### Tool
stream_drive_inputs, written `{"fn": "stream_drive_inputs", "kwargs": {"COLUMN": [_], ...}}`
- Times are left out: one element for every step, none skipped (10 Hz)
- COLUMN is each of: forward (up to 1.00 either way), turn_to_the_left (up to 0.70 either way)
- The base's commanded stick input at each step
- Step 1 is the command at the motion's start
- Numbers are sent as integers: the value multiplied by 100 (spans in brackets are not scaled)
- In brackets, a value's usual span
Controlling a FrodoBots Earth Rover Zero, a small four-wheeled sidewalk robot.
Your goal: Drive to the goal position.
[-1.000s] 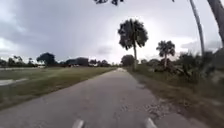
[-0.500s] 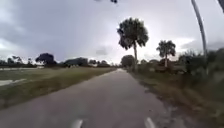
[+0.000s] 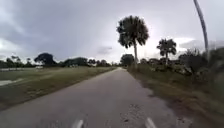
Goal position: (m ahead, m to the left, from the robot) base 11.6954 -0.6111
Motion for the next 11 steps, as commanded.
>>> {"fn": "stream_drive_inputs", "kwargs": {"forward": [100,100,100,100,100,100,100,100,100,100,100], "turn_to_the_left": [0,0,0,0,0,0,0,0,0,0,0]}}
